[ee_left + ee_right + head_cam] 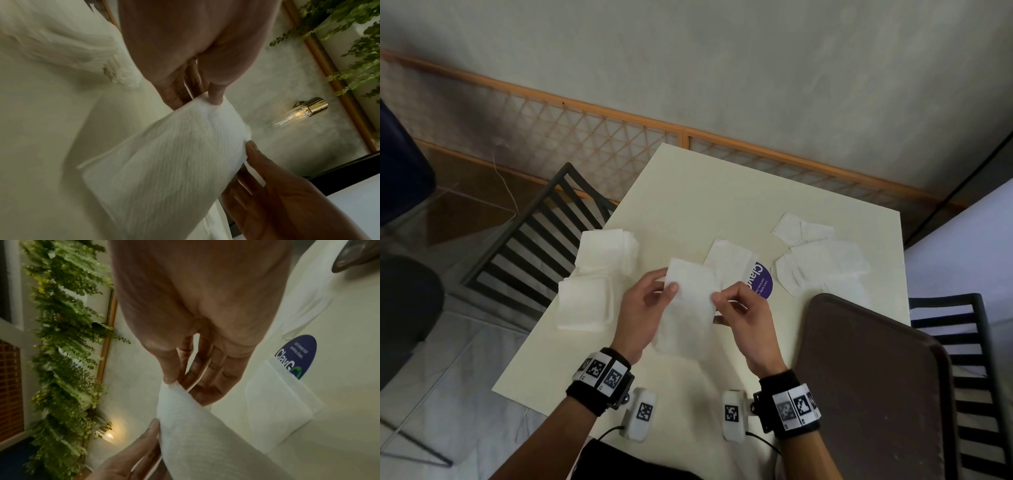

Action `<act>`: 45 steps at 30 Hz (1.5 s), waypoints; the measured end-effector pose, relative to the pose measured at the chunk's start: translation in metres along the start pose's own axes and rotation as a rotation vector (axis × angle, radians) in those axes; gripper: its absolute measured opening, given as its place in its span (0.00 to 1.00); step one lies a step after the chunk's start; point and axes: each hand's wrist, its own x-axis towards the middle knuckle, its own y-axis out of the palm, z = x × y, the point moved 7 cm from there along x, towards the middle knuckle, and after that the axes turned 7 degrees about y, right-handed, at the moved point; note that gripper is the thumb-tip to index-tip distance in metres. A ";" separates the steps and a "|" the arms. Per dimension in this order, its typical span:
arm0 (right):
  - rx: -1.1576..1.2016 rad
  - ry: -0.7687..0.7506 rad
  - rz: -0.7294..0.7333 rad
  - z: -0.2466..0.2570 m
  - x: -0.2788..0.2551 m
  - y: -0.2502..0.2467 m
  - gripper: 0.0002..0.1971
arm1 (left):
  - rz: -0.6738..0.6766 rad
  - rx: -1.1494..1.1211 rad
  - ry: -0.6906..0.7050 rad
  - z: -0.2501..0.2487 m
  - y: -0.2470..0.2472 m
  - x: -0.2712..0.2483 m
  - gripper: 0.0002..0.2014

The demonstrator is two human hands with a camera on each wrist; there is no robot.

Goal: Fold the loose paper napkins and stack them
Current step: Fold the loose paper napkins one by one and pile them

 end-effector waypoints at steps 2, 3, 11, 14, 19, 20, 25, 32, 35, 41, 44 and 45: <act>-0.046 -0.007 0.021 0.000 -0.001 0.001 0.11 | -0.076 0.026 0.034 -0.003 -0.007 0.005 0.13; -0.056 -0.007 0.029 0.001 -0.002 0.002 0.12 | -0.101 0.036 0.047 -0.005 -0.009 0.006 0.11; -0.087 0.054 -0.040 -0.005 -0.001 0.001 0.09 | -0.126 0.297 0.246 -0.022 -0.010 0.009 0.06; -0.240 -0.032 -0.135 -0.003 0.001 -0.004 0.24 | -0.025 0.293 0.275 -0.032 -0.001 0.009 0.06; -0.202 -0.049 0.095 0.010 0.005 0.008 0.35 | 0.151 0.219 0.258 -0.052 0.012 0.009 0.06; -0.183 -0.059 0.103 0.015 0.005 0.008 0.31 | 0.137 0.210 0.264 -0.056 0.012 0.010 0.06; -0.017 -0.092 0.096 0.029 0.002 0.010 0.12 | 0.110 0.057 0.230 -0.070 0.006 0.013 0.10; 0.137 -0.106 0.083 0.041 0.002 0.008 0.15 | 0.177 0.097 0.159 -0.058 -0.001 0.014 0.06; 0.106 -0.152 0.089 0.041 0.003 0.007 0.12 | 0.171 0.040 0.204 -0.066 -0.003 0.012 0.04; 0.158 -0.221 0.107 0.041 0.006 0.003 0.27 | 0.220 -0.028 0.225 -0.068 -0.005 0.013 0.15; 0.169 -0.217 0.117 0.043 0.005 0.004 0.32 | 0.231 -0.080 0.184 -0.069 -0.003 0.010 0.12; 0.176 -0.215 0.122 0.042 0.004 0.005 0.32 | 0.233 -0.086 0.177 -0.070 -0.003 0.010 0.12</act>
